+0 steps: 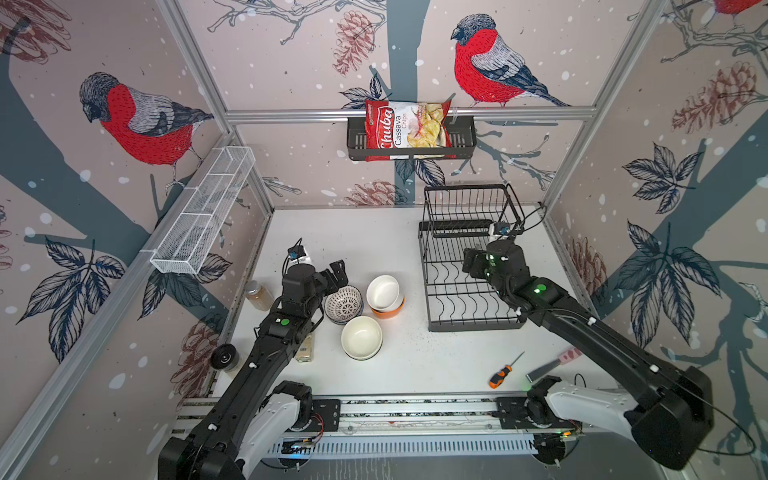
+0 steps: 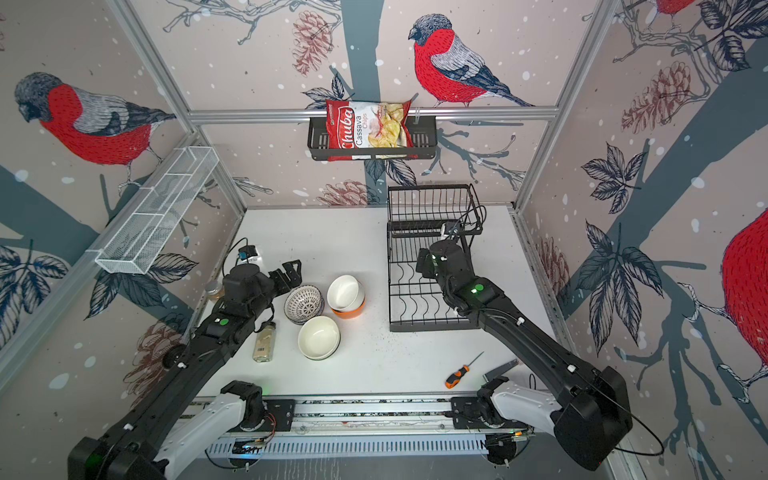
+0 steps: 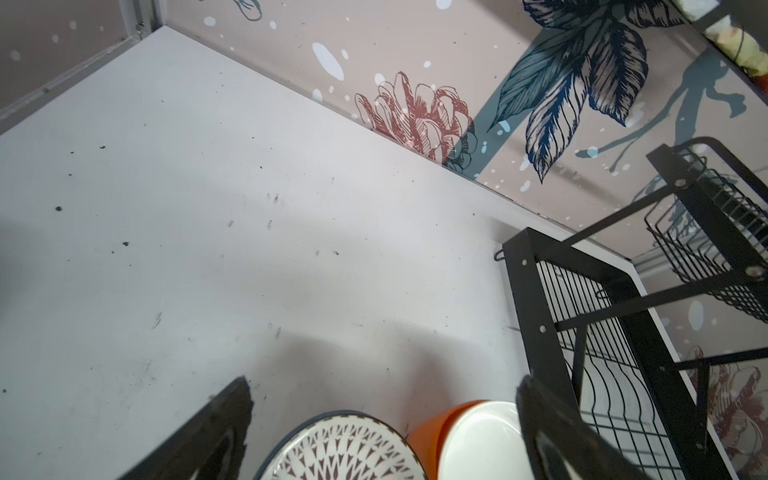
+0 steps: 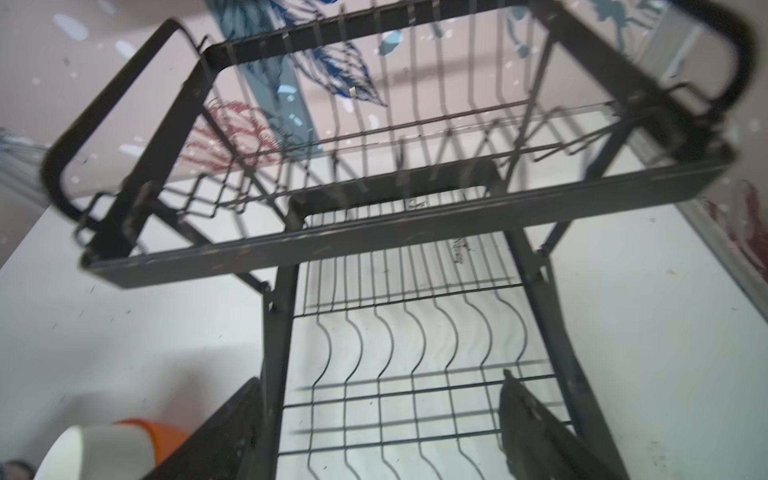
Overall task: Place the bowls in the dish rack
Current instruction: 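Move the left gripper over the white bowl while the right gripper moves over the rack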
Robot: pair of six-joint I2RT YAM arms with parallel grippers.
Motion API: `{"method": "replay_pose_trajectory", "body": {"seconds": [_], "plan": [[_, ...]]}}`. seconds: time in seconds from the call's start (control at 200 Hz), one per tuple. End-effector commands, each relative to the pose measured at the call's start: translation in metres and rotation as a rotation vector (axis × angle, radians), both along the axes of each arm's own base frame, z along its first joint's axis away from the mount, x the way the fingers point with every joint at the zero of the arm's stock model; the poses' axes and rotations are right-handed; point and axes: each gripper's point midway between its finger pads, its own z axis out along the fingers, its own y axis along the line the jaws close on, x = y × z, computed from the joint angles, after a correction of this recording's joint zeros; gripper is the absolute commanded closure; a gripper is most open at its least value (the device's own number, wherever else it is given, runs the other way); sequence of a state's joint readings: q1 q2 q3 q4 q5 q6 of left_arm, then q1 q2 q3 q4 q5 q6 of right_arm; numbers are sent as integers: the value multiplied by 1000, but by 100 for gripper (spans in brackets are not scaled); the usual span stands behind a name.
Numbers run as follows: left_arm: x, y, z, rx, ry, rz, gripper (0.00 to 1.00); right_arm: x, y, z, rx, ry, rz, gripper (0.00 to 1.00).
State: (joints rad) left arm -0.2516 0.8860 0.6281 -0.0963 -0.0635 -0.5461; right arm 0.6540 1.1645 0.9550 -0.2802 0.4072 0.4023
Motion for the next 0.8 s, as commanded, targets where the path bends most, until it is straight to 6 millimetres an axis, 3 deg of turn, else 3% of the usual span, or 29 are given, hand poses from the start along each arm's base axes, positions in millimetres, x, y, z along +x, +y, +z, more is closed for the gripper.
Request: {"method": "replay_pose_trajectory", "body": {"seconds": [0.0,0.15,0.275,0.795], "plan": [[-4,-12,-2,-6,38,-44,2,-9,22,-8,-34,47,85,13],[-7,-32,-4,26,76,-99,2,-12,43,-13,-56,64,127,14],[-10,-51,-6,47,105,-139,2,-11,57,-30,-82,104,146,14],[-29,-140,-18,118,188,-321,13,6,43,-52,-95,176,53,14]]}}
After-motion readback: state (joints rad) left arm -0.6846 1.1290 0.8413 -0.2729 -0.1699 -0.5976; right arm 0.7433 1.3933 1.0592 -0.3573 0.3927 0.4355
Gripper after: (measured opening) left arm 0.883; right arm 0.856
